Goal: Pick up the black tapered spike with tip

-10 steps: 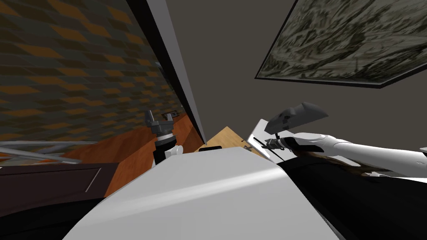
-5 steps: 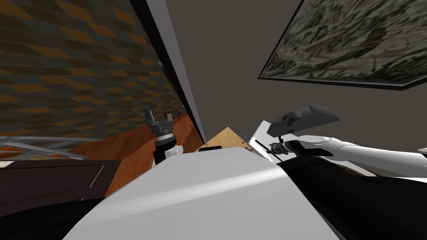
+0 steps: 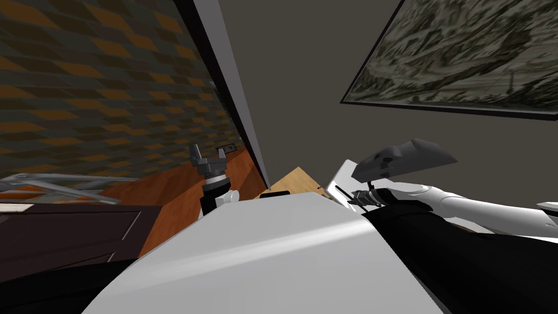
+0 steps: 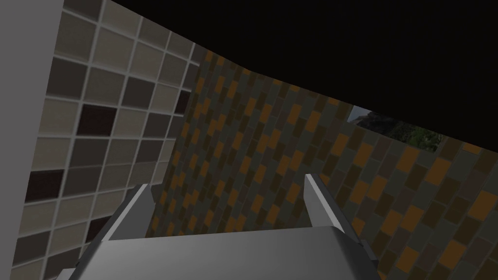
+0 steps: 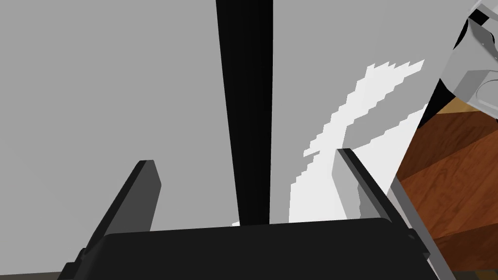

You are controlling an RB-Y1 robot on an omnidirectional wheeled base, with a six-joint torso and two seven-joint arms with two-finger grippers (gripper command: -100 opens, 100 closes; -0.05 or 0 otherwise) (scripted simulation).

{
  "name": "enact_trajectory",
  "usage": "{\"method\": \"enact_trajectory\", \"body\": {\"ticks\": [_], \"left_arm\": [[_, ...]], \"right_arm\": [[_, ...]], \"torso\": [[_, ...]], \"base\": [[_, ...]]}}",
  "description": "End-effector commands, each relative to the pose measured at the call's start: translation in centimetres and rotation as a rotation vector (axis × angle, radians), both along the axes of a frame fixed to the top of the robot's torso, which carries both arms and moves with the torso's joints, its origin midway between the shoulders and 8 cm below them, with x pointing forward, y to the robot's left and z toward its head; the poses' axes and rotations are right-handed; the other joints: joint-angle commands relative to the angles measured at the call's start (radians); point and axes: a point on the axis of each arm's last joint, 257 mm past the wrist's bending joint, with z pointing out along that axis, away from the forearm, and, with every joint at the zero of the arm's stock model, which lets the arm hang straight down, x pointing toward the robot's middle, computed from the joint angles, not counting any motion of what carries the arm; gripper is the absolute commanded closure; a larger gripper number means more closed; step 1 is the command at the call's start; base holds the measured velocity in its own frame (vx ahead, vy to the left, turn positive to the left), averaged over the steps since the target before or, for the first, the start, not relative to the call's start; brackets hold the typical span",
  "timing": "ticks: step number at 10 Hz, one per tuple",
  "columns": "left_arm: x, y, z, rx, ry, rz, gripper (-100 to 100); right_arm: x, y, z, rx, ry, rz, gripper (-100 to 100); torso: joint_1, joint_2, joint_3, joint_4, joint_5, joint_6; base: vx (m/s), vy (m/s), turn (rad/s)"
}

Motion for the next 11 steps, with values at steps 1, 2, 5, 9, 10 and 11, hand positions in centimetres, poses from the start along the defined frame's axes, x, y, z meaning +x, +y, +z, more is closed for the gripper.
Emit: {"method": "enact_trajectory", "body": {"ticks": [1, 2, 5, 9, 10, 11], "left_arm": [[0.0, 0.0, 0.0, 0.000, 0.000, 0.000, 0], [0.0, 0.0, 0.0, 0.000, 0.000, 0.000, 0], [0.0, 0.0, 0.0, 0.000, 0.000, 0.000, 0], [0.0, 0.0, 0.0, 0.000, 0.000, 0.000, 0], [0.0, 0.0, 0.0, 0.000, 0.000, 0.000, 0], [0.0, 0.0, 0.0, 0.000, 0.000, 0.000, 0]], "right_arm": [[0.0, 0.0, 0.0, 0.000, 0.000, 0.000, -100], [-0.1, 0.0, -0.1, -0.001, 0.000, 0.000, 100], [-0.1, 0.0, -0.1, 0.001, 0.001, 0.000, 100], [1.3, -0.1, 1.4, -0.002, -0.001, 0.014, 100], [1.0, -0.1, 1.2, -0.002, -0.001, 0.010, 100], [1.1, -0.1, 1.3, -0.002, -0.001, 0.012, 0]], "torso": [[0.000, 0.000, 0.000, 0.000, 0.000, 0.000], [0.000, 0.000, 0.000, 0.000, 0.000, 0.000], [-0.001, 0.001, 0.001, 0.000, -0.001, 0.000], [-0.001, 0.002, 0.001, 0.000, 0.000, 0.000], [-0.001, 0.003, 0.002, 0.001, 0.000, 0.000], [-0.001, 0.002, 0.001, 0.001, -0.001, 0.000]], "base": [[0.012, -0.003, 0.012], [0.000, 0.000, 0.000], [0.000, 0.000, 0.000], [-0.011, 0.003, -0.041], [-0.012, 0.002, -0.013], [0.000, 0.000, 0.000]]}}
